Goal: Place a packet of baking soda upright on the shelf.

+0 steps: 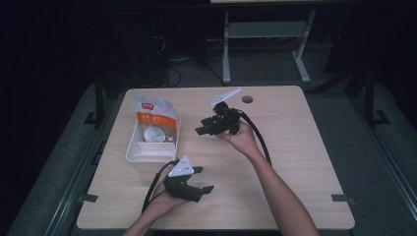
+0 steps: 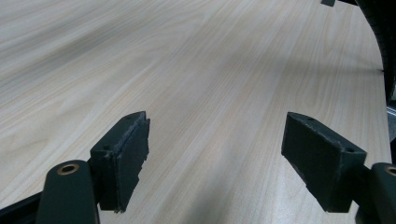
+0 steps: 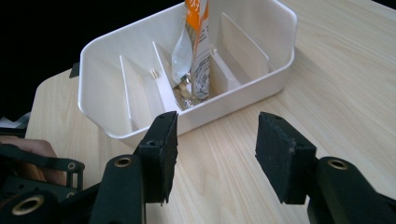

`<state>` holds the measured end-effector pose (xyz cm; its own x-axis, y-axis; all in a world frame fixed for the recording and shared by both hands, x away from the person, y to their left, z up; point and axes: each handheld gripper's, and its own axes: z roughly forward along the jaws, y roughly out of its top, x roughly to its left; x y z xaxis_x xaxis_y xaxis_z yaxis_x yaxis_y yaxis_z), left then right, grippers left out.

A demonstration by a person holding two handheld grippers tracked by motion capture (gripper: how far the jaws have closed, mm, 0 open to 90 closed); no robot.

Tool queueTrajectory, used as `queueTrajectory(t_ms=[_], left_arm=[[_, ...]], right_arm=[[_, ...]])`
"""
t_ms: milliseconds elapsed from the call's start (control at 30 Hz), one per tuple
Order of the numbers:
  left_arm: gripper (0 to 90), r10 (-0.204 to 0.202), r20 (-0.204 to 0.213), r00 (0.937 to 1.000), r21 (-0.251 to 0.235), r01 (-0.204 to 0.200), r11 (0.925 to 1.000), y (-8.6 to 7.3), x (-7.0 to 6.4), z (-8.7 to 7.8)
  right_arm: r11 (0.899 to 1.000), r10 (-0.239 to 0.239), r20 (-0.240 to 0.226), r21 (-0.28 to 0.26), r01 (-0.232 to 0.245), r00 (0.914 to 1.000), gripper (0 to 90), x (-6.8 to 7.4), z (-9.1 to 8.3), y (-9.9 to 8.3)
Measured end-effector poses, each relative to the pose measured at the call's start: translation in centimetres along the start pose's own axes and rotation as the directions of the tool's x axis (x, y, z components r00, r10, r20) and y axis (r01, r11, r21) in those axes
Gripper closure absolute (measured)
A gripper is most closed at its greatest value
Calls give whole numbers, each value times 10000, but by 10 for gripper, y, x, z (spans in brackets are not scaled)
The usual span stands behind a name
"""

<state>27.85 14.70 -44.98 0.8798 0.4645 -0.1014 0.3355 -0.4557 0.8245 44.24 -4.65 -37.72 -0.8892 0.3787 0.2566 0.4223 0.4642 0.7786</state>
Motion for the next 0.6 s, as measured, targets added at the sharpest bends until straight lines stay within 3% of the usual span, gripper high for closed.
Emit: queueTrajectory(t_ms=[600], left_arm=[[225, -52, -38, 10000, 40, 53, 10000, 0, 1, 0]], right_arm=[[9999, 134, 240, -106, -131, 9996, 428, -1, -26, -15]])
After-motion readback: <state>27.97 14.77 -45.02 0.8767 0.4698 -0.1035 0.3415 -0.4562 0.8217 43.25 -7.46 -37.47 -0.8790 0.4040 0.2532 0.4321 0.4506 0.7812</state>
